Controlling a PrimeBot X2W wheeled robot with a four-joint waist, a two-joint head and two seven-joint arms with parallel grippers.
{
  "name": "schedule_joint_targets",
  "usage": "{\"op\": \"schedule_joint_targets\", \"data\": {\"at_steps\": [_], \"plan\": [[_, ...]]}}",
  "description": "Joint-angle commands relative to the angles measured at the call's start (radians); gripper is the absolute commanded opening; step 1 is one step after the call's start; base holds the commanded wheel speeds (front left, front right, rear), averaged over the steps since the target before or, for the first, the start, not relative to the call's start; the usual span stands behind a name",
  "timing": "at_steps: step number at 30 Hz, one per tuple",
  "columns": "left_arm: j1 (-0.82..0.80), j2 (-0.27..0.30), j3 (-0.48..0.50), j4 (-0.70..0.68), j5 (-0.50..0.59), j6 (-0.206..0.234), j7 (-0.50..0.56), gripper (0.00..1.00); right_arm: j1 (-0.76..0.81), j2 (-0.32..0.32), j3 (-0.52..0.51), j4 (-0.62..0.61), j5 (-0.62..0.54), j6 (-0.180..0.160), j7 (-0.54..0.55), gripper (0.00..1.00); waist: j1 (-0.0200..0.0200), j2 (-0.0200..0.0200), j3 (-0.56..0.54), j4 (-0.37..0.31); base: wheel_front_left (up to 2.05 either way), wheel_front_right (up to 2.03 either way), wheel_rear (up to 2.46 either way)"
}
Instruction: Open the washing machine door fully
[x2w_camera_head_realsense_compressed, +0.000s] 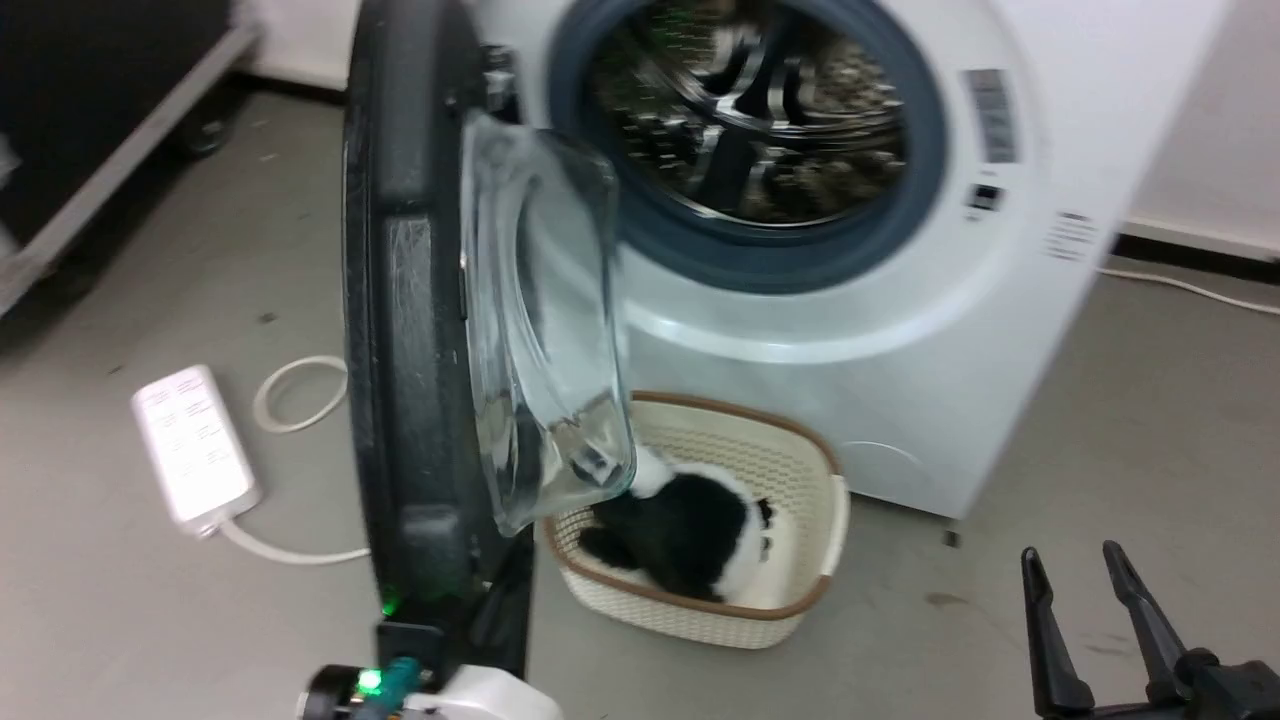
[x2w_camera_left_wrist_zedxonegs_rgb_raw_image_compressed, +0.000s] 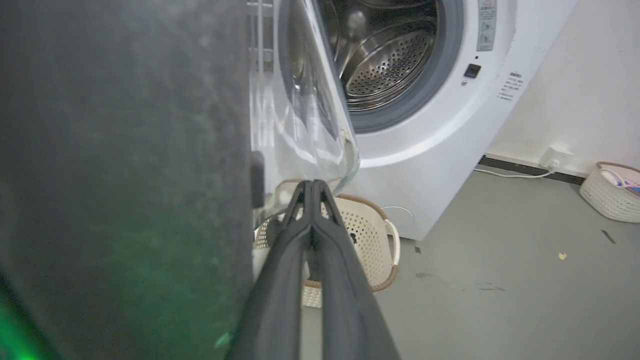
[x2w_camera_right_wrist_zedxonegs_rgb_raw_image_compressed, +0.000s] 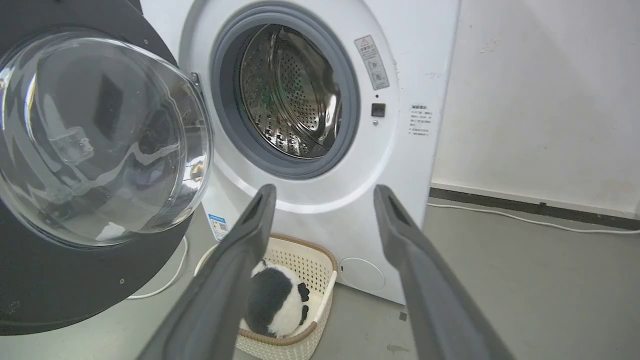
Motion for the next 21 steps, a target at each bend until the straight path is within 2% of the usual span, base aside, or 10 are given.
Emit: {"op": "schedule_joint_targets", "data": {"at_steps": [1, 5, 9, 16, 21], "plan": [[0.003, 0.014, 0.024, -0.001, -0.010, 0.010, -0.011, 0.00, 0.006, 0.003, 0.002, -0.002, -0.003, 0.001, -0.005, 1.00, 0.0001, 0.0000, 0.010, 0.081, 0.00, 0.00, 0.00], [-0.008, 0.037, 0.084, 0.003, -0.039, 0.026, -0.025, 0.00, -0.006, 0.002, 0.020, -0.001, -0.012, 0.001, -0.005, 1.00, 0.0001, 0.0000, 0.034, 0.125, 0.00, 0.00, 0.00], [-0.042, 0.069, 0.144, 0.008, -0.065, 0.036, -0.032, 0.00, -0.027, -0.011, 0.041, -0.004, -0.017, 0.001, -0.005, 1.00, 0.0001, 0.0000, 0.080, 0.138, 0.00, 0.00, 0.00], [-0.131, 0.132, 0.295, 0.031, -0.159, 0.047, -0.029, 0.00, -0.056, -0.059, 0.045, -0.015, -0.020, 0.001, -0.005, 1.00, 0.0001, 0.0000, 0.187, 0.118, 0.00, 0.00, 0.00], [-0.202, 0.210, 0.422, 0.088, -0.220, 0.058, -0.034, 0.00, -0.081, -0.093, 0.023, -0.026, -0.014, 0.001, -0.005, 1.00, 0.0001, 0.0000, 0.260, 0.086, 0.00, 0.00, 0.00]]}}
